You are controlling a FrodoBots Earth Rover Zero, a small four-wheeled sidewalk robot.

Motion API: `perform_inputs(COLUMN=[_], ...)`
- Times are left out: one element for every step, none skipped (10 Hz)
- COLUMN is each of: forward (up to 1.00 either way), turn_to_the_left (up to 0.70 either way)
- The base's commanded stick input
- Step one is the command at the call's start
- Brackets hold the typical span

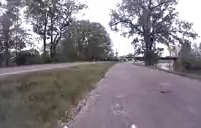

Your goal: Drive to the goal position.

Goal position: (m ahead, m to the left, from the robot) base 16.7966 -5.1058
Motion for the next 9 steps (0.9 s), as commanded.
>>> perform_inputs(forward=[1.0,1.0,1.0,1.0,1.0,1.0,1.0,1.0,1.0], turn_to_the_left=[0.0,0.0,0.0,0.0,0.0,0.0,0.0,0.0,0.0])
